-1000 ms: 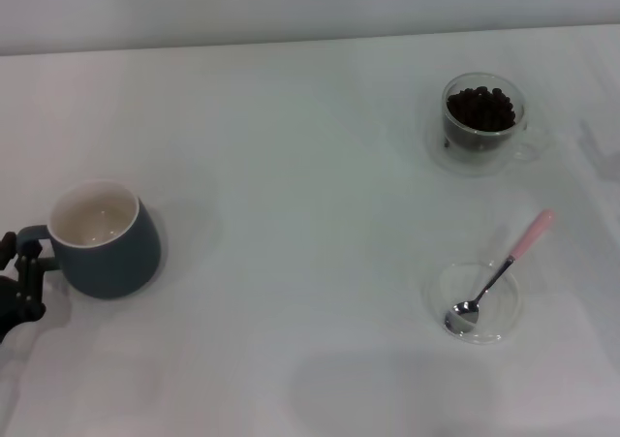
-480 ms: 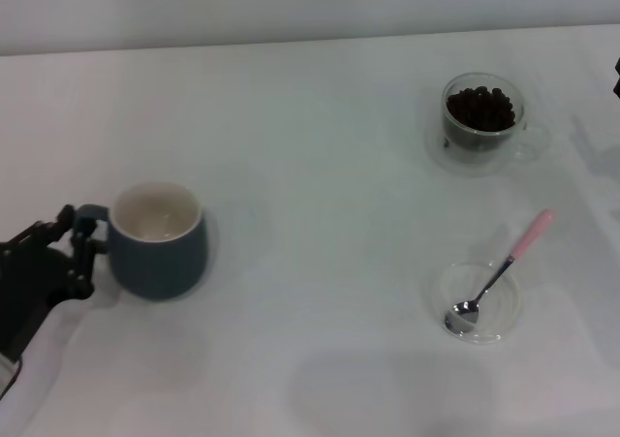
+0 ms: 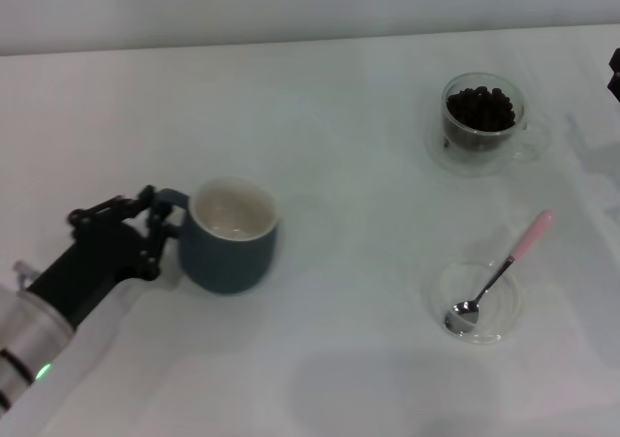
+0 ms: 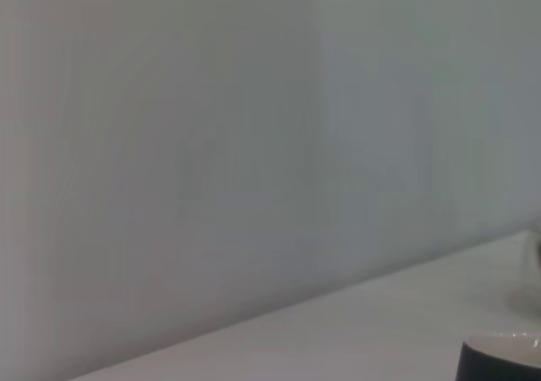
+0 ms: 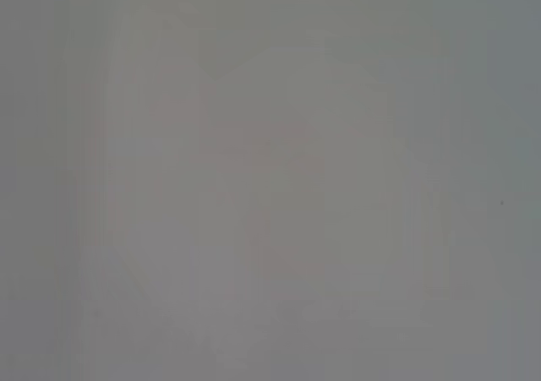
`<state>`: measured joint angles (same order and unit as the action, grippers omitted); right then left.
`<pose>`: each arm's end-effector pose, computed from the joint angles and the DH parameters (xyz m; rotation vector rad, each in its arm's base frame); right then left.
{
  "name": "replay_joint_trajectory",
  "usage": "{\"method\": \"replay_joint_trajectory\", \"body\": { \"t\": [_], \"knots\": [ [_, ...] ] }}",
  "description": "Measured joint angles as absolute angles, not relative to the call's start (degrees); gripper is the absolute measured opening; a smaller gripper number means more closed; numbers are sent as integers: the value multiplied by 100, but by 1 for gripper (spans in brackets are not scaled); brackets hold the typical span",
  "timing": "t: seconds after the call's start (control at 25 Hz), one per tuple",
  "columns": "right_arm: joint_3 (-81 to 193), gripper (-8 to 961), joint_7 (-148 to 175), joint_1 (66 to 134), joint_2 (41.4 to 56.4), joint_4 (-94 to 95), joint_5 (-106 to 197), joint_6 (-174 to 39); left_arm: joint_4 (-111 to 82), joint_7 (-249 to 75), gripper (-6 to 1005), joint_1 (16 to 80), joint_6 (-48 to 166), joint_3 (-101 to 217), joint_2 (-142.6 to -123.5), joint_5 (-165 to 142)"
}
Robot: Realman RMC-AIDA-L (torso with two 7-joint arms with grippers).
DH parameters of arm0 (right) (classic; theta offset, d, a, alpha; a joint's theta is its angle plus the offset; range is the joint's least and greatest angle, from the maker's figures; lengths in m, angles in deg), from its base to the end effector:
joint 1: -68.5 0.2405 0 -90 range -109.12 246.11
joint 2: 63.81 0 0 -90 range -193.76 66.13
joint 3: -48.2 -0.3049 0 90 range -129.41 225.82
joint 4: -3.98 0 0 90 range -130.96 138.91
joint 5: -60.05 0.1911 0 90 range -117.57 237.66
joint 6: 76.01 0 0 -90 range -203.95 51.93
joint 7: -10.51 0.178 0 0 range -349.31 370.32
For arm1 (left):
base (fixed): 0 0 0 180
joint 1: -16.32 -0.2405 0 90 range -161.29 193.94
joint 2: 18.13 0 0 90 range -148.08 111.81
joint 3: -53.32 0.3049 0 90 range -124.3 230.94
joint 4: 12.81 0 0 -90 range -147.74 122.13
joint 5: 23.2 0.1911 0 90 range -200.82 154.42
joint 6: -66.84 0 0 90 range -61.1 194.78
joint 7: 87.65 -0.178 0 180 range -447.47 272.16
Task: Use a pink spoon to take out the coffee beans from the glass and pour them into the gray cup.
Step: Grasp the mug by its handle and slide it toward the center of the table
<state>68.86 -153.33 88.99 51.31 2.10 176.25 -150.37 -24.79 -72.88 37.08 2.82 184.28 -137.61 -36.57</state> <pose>0.4080 0.3375 0.0323 -1.5435 0.4957 0.6067 -0.3219 0.3161 -0.1176 -2.1580 -0.4202 -0.6622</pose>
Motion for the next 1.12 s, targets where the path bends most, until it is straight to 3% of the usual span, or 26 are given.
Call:
{"method": "replay_joint_trajectory", "body": {
  "t": [0.4, 0.8, 1.12],
  "knots": [
    [6886, 780, -15332, 8915, 5139, 258, 17625, -15046, -2525, -7284, 152, 4267, 627, 19127, -13773, -3647],
    [6886, 779, -15332, 8901, 5140, 314, 17631, -15055, -2651, -7280, 124, 4226, 836, 19184, -13765, -3650],
    [6886, 779, -15331, 8908, 5140, 313, 17633, -15035, -2647, -7298, 213, 4159, 840, 19179, -13767, -3679]
  ]
}}
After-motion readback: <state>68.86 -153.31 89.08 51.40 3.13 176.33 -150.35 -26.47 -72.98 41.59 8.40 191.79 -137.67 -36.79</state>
